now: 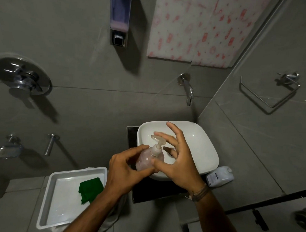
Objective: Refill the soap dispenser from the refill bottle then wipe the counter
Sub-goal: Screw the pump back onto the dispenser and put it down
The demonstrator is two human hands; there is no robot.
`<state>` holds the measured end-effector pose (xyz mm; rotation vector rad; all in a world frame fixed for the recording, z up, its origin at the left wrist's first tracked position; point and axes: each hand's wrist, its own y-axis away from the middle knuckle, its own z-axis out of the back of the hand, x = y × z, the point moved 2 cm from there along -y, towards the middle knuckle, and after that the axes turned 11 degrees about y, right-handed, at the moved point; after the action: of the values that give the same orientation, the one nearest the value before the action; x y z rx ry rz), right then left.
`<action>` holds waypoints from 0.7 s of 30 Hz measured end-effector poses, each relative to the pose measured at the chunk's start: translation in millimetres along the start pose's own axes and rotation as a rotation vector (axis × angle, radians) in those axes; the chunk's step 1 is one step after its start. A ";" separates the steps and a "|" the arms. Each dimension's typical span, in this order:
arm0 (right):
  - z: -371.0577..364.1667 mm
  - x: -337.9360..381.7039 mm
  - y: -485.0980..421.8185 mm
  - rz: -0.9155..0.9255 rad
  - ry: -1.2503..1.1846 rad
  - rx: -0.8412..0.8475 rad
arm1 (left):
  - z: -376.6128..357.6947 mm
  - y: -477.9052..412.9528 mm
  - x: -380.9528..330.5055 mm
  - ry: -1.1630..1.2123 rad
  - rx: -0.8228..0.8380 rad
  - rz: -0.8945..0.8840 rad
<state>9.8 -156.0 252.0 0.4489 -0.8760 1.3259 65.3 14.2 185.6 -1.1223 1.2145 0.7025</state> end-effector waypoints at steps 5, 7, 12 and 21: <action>4.5 -0.7 0.4 0.022 0.088 -0.087 | 0.6 -1.6 0.1 -0.007 0.007 -0.001; 5.5 -2.6 -2.2 0.023 0.046 0.000 | 0.5 -1.9 -2.1 0.009 0.002 -0.007; 2.9 4.8 -5.0 -0.009 0.060 -0.086 | -0.6 -6.0 0.1 -0.019 0.021 -0.005; 9.2 3.9 -7.2 0.022 0.126 -0.108 | -2.0 -7.7 3.5 -0.023 0.015 0.011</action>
<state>13.9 -161.8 262.0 0.2697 -0.8446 1.3054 72.4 9.3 184.5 -1.0938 1.2054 0.7115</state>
